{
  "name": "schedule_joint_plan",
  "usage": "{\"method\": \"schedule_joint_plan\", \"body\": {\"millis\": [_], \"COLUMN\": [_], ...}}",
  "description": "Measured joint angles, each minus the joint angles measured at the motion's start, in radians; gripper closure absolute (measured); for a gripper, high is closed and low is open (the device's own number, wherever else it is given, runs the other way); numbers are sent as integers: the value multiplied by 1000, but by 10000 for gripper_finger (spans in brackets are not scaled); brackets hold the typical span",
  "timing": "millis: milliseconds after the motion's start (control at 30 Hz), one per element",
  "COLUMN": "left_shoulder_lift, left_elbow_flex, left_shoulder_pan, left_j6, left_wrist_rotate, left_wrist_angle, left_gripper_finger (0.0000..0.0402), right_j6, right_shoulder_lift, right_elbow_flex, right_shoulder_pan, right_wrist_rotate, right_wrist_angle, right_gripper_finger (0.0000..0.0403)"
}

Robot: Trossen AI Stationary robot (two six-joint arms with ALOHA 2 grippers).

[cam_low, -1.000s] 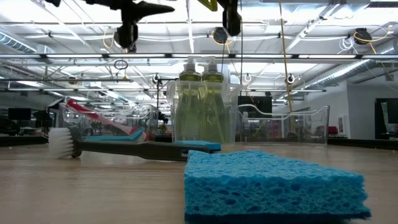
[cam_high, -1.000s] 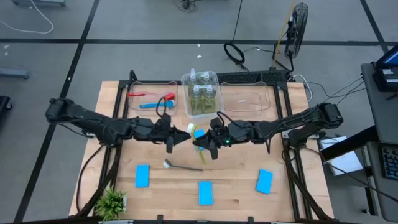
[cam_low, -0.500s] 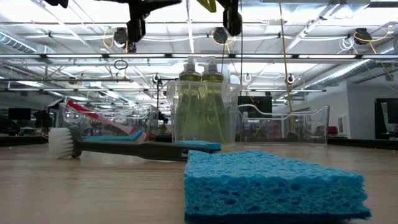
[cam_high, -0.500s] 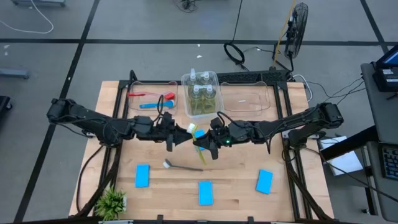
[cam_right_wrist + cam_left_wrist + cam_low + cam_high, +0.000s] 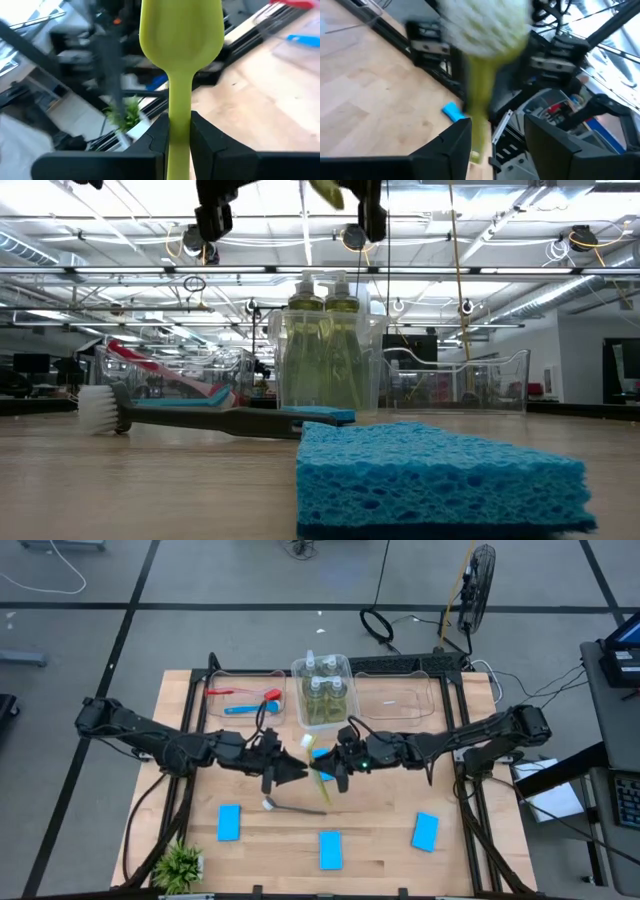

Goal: Pick & Place Kitchen Sink Supplies
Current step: Put the yellow and green dish brush into the left transparent bin

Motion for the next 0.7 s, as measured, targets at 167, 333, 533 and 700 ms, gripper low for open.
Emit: {"method": "schedule_joint_plan", "body": {"millis": [167, 333, 533, 700], "left_shoulder_lift": [1, 10, 10, 10], "left_elbow_flex": [0, 0, 0, 0], "left_shoulder_pan": [-6, -4, 16, 36], "left_j6": [0, -1, 3, 8], "left_wrist_rotate": [-25, -90, -127, -120], "left_wrist_angle": [30, 18, 18, 15], "left_gripper_finger": [219, 203, 193, 192], "right_j6": [7, 15, 22, 22], "right_shoulder_lift": [0, 0, 0, 0], "right_elbow_flex": [0, 0, 0, 0], "right_shoulder_pan": [1, 2, 1, 2], "right_wrist_rotate": [-12, -13, -11, -13], "right_wrist_angle": [2, 3, 4, 4], "right_gripper_finger": [365, 365, 365, 365]}}
